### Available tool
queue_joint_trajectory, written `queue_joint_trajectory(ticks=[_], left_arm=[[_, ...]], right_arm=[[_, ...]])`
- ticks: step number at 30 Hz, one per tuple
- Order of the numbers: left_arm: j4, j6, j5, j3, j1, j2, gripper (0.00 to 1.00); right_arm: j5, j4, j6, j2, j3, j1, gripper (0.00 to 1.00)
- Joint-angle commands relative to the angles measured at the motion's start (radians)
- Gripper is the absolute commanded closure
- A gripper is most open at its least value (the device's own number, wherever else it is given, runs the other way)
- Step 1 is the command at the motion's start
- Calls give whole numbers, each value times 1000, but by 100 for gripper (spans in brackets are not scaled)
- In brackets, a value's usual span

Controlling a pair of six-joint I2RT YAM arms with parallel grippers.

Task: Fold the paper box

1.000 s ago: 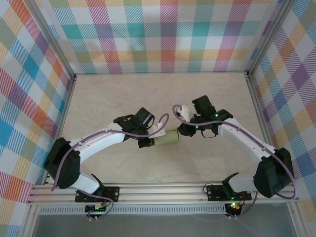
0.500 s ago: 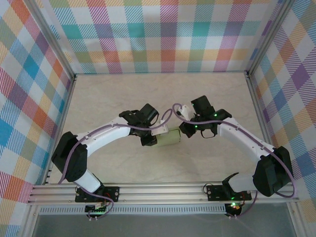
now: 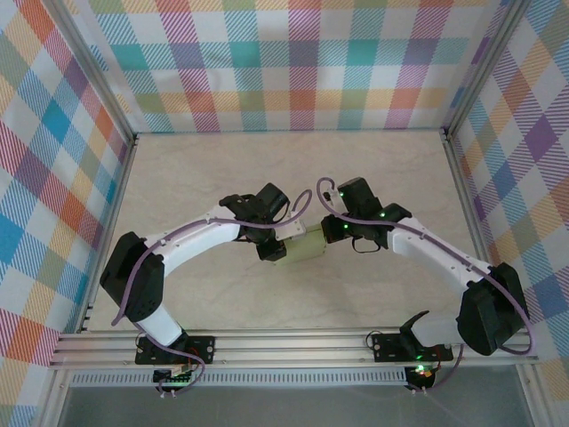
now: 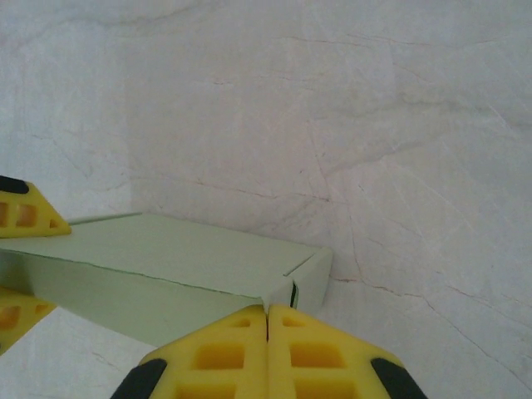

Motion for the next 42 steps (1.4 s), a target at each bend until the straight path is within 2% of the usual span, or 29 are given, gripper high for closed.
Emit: queue_joint_trajectory(ticks=[1, 7, 14, 19, 25, 31, 34, 37, 42], left_arm=[[-20, -10, -7, 12, 7, 34, 71], [-23, -13, -17, 12, 6, 39, 71], [-27, -11, -21, 12, 5, 45, 71], [-21, -13, -19, 13, 6, 49, 70], [-11, -9, 5, 8, 5, 33, 57], [-8, -11, 10, 16, 4, 19, 49], [-5, -10, 4, 18, 4, 10, 39], [14, 0, 14, 12, 3, -15, 24], [95, 0, 0, -32, 4, -103, 13]], right_arm=[[8, 23, 39, -19, -39, 20, 100], [36, -7, 46, -32, -33, 20, 100], [70, -79, 202, -11, -6, 21, 100], [83, -36, 236, -25, -57, 25, 100], [168, 2, 188, -49, -94, 55, 100], [204, 9, 153, -48, -88, 78, 100], [227, -7, 139, -34, -77, 93, 100], [250, -9, 129, -19, -68, 111, 100], [264, -19, 114, -7, -45, 128, 100]])
